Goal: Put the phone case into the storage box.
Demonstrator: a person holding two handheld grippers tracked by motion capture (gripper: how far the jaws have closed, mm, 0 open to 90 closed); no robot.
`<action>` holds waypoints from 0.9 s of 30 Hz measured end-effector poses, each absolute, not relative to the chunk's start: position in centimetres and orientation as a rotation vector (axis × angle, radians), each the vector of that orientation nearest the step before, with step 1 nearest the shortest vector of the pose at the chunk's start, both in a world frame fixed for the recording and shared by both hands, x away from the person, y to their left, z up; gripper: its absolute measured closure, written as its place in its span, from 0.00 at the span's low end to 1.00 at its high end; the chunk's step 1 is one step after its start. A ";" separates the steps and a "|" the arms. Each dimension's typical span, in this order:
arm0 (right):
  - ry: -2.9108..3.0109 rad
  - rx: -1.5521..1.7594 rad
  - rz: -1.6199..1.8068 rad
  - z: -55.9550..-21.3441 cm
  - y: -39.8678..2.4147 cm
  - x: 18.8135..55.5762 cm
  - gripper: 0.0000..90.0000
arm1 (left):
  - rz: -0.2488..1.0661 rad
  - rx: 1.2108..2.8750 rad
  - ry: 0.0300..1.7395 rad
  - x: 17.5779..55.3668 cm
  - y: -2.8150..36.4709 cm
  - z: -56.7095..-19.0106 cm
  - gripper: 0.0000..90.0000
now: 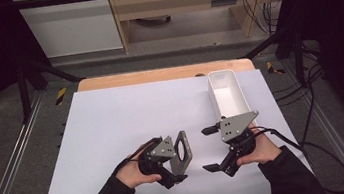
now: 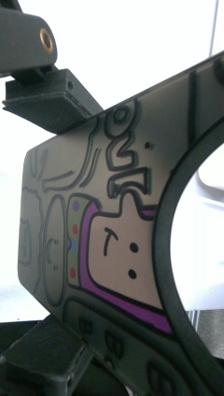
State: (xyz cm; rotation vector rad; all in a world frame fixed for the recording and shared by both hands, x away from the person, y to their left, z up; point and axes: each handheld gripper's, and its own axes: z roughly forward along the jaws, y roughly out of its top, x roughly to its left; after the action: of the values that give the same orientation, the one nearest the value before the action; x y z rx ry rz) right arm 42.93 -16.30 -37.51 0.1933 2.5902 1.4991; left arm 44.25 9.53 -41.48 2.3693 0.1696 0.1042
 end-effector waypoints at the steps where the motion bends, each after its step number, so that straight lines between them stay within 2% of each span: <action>1: 2.591 0.194 1.504 -37.7 -16.3 42.9 0.01 | 0.109 2.367 0.172 44.2 9.6 -41.5 0.13; 27: 2.586 0.175 1.588 -37.7 -14.7 43.3 0.02 | 0.093 2.254 0.133 44.2 9.7 -40.6 0.13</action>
State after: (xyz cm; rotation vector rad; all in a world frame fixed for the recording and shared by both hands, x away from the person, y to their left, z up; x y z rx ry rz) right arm 43.25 -14.68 -37.69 0.1753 2.5860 1.5878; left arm 44.19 9.70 -40.65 2.2536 0.1327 0.0927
